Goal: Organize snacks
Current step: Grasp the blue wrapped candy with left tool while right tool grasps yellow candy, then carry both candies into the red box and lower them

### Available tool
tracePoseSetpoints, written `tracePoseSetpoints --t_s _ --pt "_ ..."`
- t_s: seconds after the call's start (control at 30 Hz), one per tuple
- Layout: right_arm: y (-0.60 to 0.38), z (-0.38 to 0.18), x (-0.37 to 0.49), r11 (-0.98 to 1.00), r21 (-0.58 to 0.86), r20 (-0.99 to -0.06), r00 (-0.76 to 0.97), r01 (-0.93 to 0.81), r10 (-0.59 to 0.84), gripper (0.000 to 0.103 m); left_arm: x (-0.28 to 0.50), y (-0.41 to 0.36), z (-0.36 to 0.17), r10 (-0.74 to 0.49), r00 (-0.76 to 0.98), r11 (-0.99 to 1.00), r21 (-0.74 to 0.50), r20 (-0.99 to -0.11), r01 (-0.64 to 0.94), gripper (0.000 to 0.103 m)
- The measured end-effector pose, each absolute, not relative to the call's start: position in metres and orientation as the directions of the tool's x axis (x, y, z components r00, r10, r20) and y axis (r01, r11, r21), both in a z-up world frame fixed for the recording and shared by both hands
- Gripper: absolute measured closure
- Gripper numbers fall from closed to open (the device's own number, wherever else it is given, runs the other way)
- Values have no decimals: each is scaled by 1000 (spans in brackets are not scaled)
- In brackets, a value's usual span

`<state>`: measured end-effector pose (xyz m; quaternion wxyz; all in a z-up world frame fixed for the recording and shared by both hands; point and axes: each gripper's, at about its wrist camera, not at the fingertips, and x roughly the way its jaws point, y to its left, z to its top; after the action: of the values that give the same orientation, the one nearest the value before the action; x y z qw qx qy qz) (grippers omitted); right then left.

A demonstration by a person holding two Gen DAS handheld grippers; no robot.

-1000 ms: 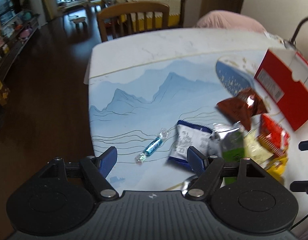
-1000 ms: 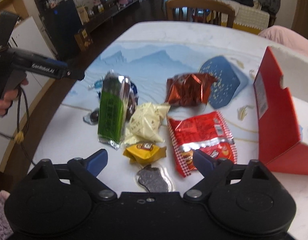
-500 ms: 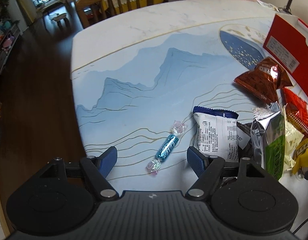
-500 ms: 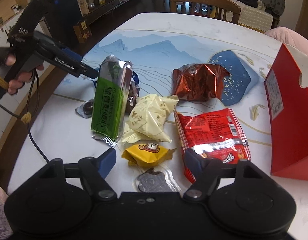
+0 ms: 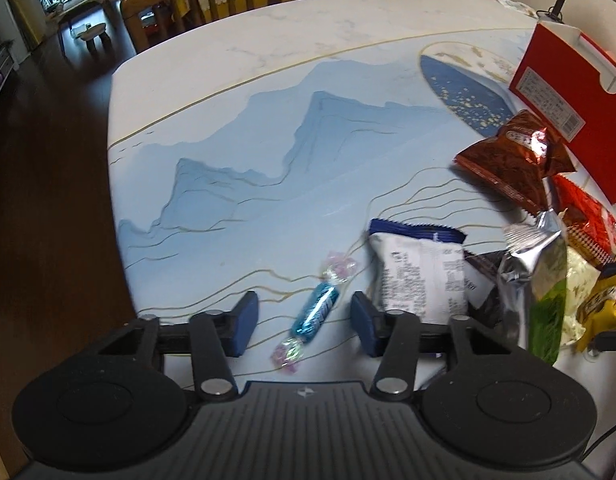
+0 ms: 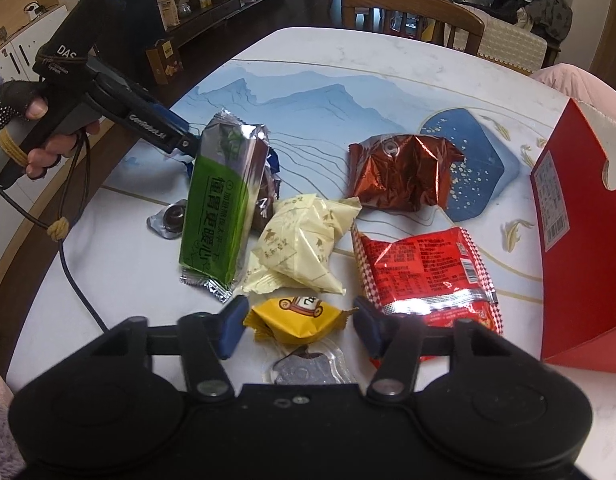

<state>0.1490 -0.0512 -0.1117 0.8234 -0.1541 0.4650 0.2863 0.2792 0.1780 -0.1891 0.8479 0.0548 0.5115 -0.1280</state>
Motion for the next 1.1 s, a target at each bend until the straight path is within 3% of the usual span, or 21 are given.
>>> tracePoseSetpoints --t_s 0.2,0.27,0.83,0.93,1.1 --pt "-52 -112 148 789 9 -848 413 -614 331 53 273 173 -189 -159 464 963 -33 -871 268 87" --pt "-52 -112 147 788 8 -847 415 -615 333 53 269 171 -189 -157 469 965 -34 -869 259 90" --pt "-66 -96 142 804 30 -828 436 -593 353 56 238 179 -169 -160 504 985 -173 -849 20 91" --pt "-70 -88 140 806 37 -819 445 -591 363 63 231 180 -161 -156 515 983 -186 -843 -6 91" --pt "-79 -76 137 807 41 -801 464 -589 379 65 215 176 -145 -159 542 979 -203 -825 -23 91"
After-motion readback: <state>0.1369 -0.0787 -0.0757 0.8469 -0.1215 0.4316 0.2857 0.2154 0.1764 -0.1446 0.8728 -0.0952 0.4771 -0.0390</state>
